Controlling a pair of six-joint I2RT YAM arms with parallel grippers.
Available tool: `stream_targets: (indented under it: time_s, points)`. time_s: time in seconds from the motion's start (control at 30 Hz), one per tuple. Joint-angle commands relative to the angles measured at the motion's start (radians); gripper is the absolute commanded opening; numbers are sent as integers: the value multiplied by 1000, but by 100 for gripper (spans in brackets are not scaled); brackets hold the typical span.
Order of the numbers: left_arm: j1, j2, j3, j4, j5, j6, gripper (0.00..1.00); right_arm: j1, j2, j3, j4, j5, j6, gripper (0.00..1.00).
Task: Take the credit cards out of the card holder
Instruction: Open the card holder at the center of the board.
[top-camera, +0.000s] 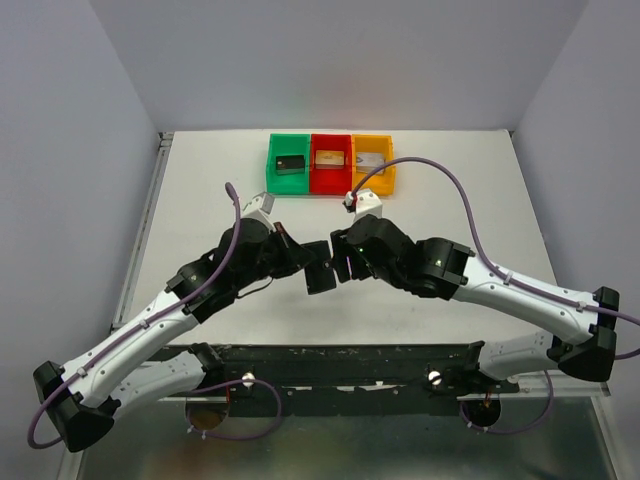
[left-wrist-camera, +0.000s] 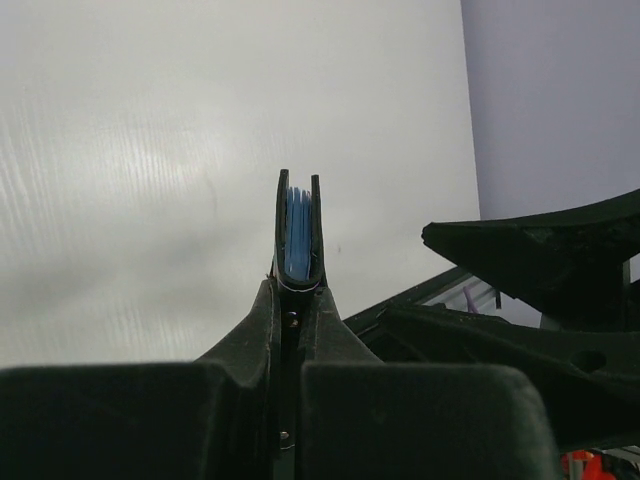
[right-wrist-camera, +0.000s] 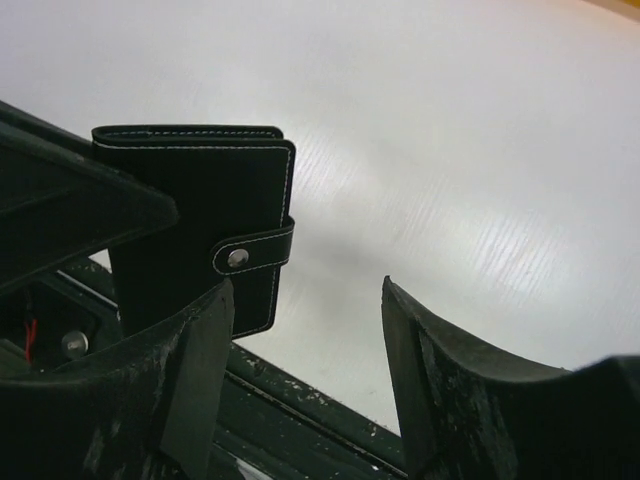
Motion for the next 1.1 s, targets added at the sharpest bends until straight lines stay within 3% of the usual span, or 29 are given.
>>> stream_targets:
  time_s: [0.0,0.83,1.07]
  points:
    - [-46,19,52,-85,-126,-72,0,18,20,28,-39,106,-2,67]
    - [-126,53,77,-80,-249,-155,0,48,128,81,10,18,54,66]
    - [-137,49,74,-79,-261,-157,0,50,183,129,-46,32,57,63]
